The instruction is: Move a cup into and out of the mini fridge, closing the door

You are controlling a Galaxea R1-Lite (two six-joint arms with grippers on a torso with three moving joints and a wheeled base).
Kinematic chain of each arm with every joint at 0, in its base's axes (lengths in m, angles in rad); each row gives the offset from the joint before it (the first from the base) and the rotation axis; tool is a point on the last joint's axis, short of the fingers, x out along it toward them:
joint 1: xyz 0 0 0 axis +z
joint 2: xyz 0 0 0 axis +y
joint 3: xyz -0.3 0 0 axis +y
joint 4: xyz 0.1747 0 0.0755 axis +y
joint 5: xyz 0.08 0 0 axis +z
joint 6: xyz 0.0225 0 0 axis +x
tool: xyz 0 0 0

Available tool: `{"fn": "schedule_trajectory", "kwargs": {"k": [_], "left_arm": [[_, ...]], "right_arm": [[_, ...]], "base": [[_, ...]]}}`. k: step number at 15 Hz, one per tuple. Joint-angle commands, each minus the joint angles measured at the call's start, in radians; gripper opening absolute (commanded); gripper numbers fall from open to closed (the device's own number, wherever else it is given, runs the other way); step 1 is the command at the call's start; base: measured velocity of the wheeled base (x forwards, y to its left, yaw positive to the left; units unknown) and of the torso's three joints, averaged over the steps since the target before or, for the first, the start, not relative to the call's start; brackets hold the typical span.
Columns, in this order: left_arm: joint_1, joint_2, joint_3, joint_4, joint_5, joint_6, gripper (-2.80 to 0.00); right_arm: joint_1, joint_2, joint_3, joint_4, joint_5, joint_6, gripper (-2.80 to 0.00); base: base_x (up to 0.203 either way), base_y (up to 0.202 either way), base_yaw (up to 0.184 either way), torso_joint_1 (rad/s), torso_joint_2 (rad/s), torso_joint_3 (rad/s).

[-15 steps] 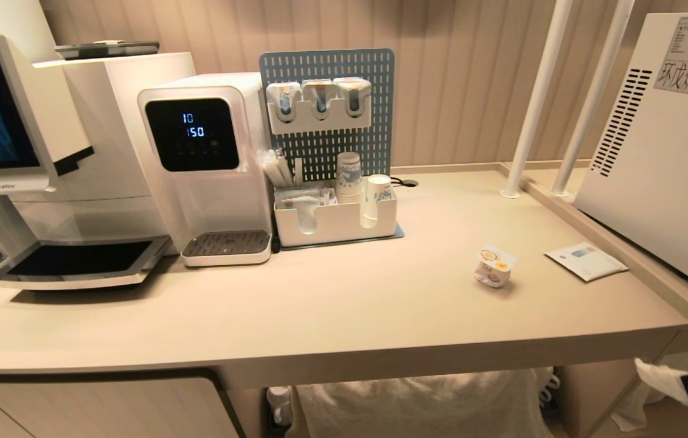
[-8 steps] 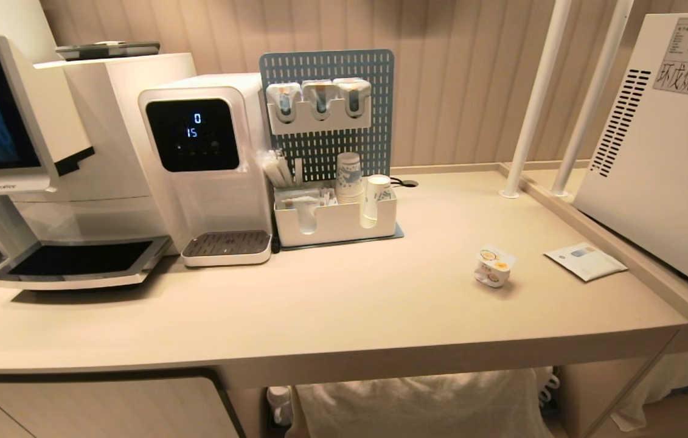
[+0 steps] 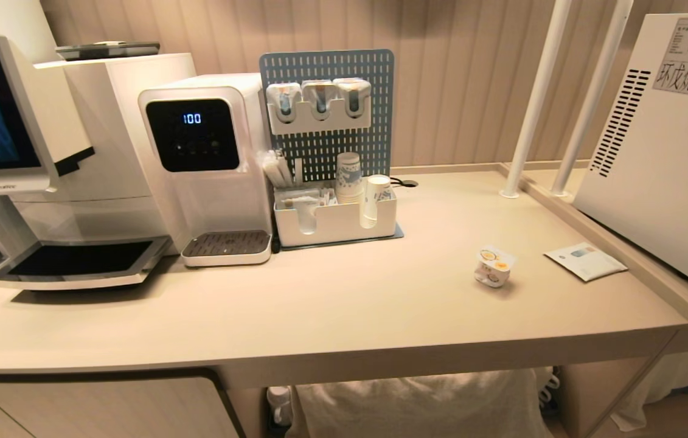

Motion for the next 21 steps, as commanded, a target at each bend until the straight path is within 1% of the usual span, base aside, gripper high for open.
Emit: {"fn": "schedule_trajectory", "kwargs": {"k": [1, 3, 6, 7, 10, 12, 13, 15, 16, 17, 19, 21], "left_arm": [[0.0, 0.0, 0.0, 0.0, 0.0, -0.001, -2.8], [0.0, 0.0, 0.0, 0.0, 0.0, -0.001, -2.8], [0.0, 0.0, 0.0, 0.0, 0.0, -0.001, -2.8], [0.0, 0.0, 0.0, 0.0, 0.0, -0.001, -2.8], [0.0, 0.0, 0.0, 0.0, 0.0, -0.001, -2.8], [0.0, 0.001, 0.0, 0.0, 0.0, -0.001, -2.8], [0.0, 0.0, 0.0, 0.0, 0.0, -0.001, -2.8], [0.0, 0.001, 0.0, 0.0, 0.0, -0.001, -2.8], [0.0, 0.0, 0.0, 0.0, 0.0, -0.001, -2.8], [0.0, 0.0, 0.0, 0.0, 0.0, -0.001, -2.8], [0.0, 0.001, 0.0, 0.0, 0.0, -0.001, -2.8], [0.0, 0.0, 0.0, 0.0, 0.0, -0.001, -2.8]], "right_arm": [[-0.003, -0.021, 0.021, -0.003, 0.041, -0.006, 0.0], [-0.005, -0.03, 0.031, 0.034, 0.042, -0.013, 0.0], [-0.009, -0.038, 0.056, 0.012, 0.056, -0.015, 0.0], [-0.011, -0.048, 0.058, 0.007, 0.075, -0.02, 0.0], [-0.025, -0.189, 0.057, 0.033, 0.125, -0.026, 0.0], [-0.03, -0.247, 0.051, 0.062, 0.137, -0.026, 0.0], [-0.03, -0.249, 0.056, 0.05, 0.134, -0.026, 0.0], [-0.03, -0.249, 0.087, -0.05, 0.134, -0.029, 0.0], [-0.03, -0.249, 0.097, -0.059, 0.127, -0.021, 0.0], [-0.03, -0.249, 0.121, -0.101, 0.113, -0.016, 0.0], [-0.03, -0.249, 0.167, -0.242, 0.106, 0.004, 0.0], [-0.03, -0.249, 0.172, -0.225, 0.1, 0.028, 0.0]], "base": [[0.0, 0.0, 0.0, 0.0, 0.0, 0.0], [0.0, 0.0, 0.0, 0.0, 0.0, 0.0], [0.0, 0.0, 0.0, 0.0, 0.0, 0.0], [0.0, 0.0, 0.0, 0.0, 0.0, 0.0], [0.0, 0.0, 0.0, 0.0, 0.0, 0.0], [0.0, 0.0, 0.0, 0.0, 0.0, 0.0], [0.0, 0.0, 0.0, 0.0, 0.0, 0.0], [0.0, 0.0, 0.0, 0.0, 0.0, 0.0], [0.0, 0.0, 0.0, 0.0, 0.0, 0.0], [0.0, 0.0, 0.0, 0.0, 0.0, 0.0], [0.0, 0.0, 0.0, 0.0, 0.0, 0.0], [0.0, 0.0, 0.0, 0.0, 0.0, 0.0]]}}
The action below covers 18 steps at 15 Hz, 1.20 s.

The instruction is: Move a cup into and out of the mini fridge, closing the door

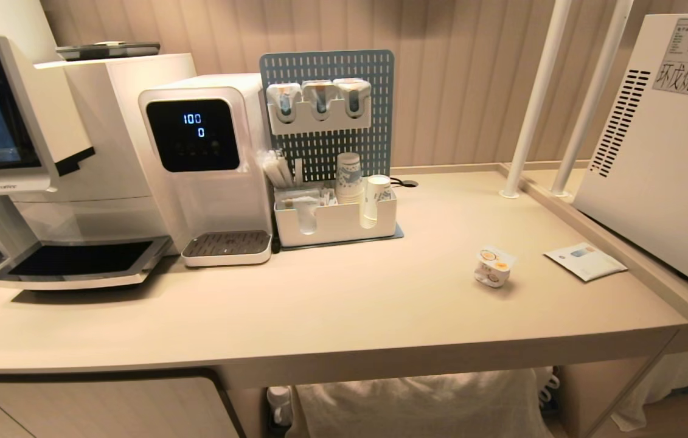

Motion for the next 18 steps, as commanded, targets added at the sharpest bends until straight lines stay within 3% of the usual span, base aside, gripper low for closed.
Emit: {"fn": "schedule_trajectory", "kwargs": {"k": [1, 18], "left_arm": [[0.0, 0.0, 0.0, 0.0, 0.0, 0.0, -2.8], [0.0, 0.0, 0.0, 0.0, 0.0, 0.0, -2.8]], "right_arm": [[0.0, 0.0, 0.013, -0.001, 0.002, 0.0, 0.0], [0.0, 0.0, 0.013, -0.001, -0.001, 0.016, 0.0]], "base": [[0.0, 0.0, 0.0, 0.0, 0.0, 0.0], [0.0, 0.0, 0.0, 0.0, 0.0, 0.0]]}}
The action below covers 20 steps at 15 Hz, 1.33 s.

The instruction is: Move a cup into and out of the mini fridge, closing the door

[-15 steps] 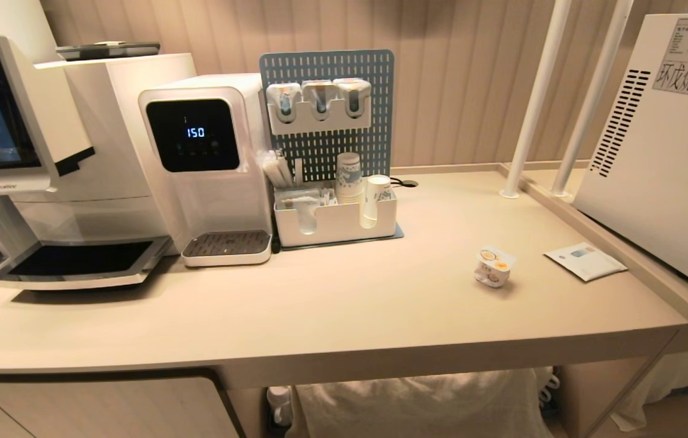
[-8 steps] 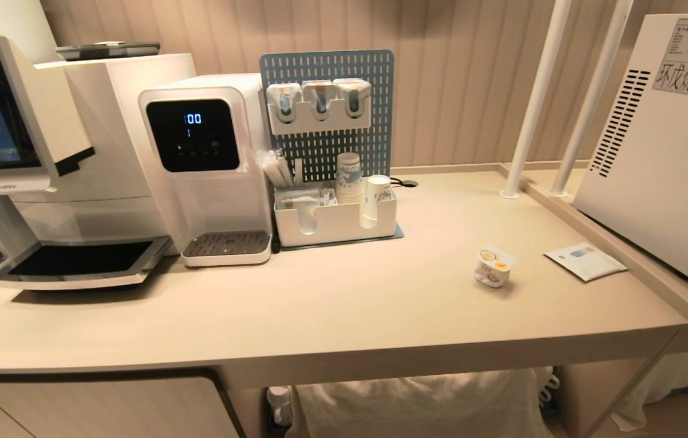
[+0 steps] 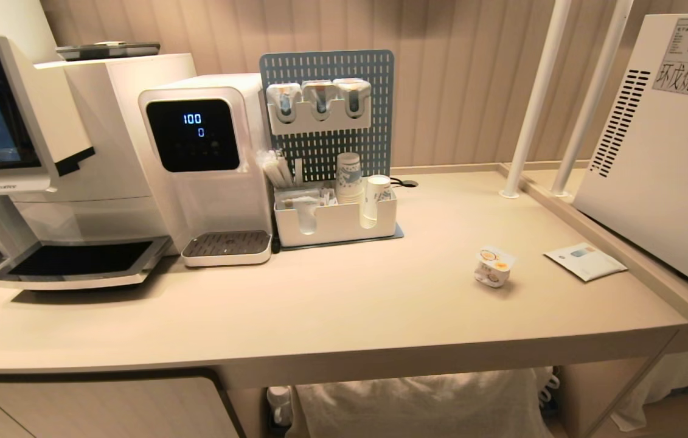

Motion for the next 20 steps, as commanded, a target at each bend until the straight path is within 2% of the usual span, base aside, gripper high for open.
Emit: {"fn": "schedule_trajectory", "kwargs": {"k": [1, 20], "left_arm": [[0.0, 0.0, 0.0, 0.0, 0.0, -0.001, -2.8], [0.0, 0.0, 0.0, 0.0, 0.0, -0.001, -2.8]], "right_arm": [[0.0, 0.001, 0.009, 0.0, 0.0, 0.0, 0.0], [0.0, 0.001, 0.009, -0.002, -0.002, 0.016, 0.0]], "base": [[0.0, 0.0, 0.0, 0.0, 0.0, 0.0], [0.0, 0.0, 0.0, 0.0, 0.0, 0.0]]}}
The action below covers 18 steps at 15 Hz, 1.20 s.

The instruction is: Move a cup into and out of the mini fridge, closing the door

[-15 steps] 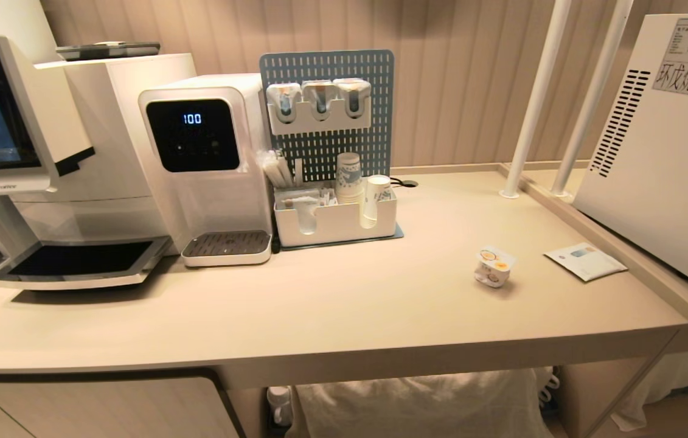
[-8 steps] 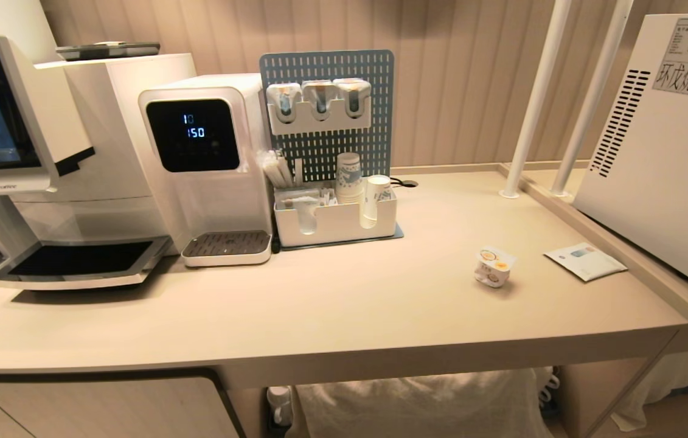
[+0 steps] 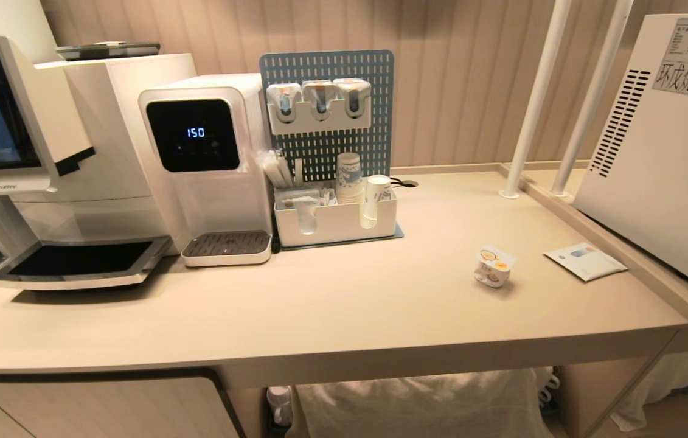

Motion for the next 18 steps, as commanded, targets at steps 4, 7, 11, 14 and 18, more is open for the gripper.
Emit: {"fn": "schedule_trajectory", "kwargs": {"k": [4, 7, 11, 14, 18], "left_arm": [[0.0, 0.0, 0.0, -0.001, 0.0, -0.001, -2.8], [0.0, 0.0, 0.0, -0.001, 0.0, -0.001, -2.8], [0.0, 0.0, 0.0, -0.001, 0.0, -0.001, -2.8], [0.0, 0.0, 0.0, -0.001, 0.0, -0.001, -2.8], [0.0, 0.0, 0.0, -0.001, 0.0, -0.001, -2.8]], "right_arm": [[0.0, 0.001, 0.009, 0.0, 0.002, -0.002, 0.0], [0.0, 0.001, 0.009, 0.0, 0.001, 0.007, 0.0], [0.0, 0.001, 0.009, 0.0, 0.001, 0.005, 0.0], [0.0, 0.001, 0.009, 0.0, 0.002, 0.005, 0.0], [0.0, 0.001, 0.009, -0.002, 0.001, 0.004, 0.0]], "base": [[0.0, 0.0, 0.0, 0.0, 0.0, 0.0], [0.0, 0.0, 0.0, 0.0, 0.0, 0.0], [0.0, 0.0, 0.0, 0.0, 0.0, 0.0], [0.0, 0.0, 0.0, 0.0, 0.0, 0.0], [0.0, 0.0, 0.0, 0.0, 0.0, 0.0]]}}
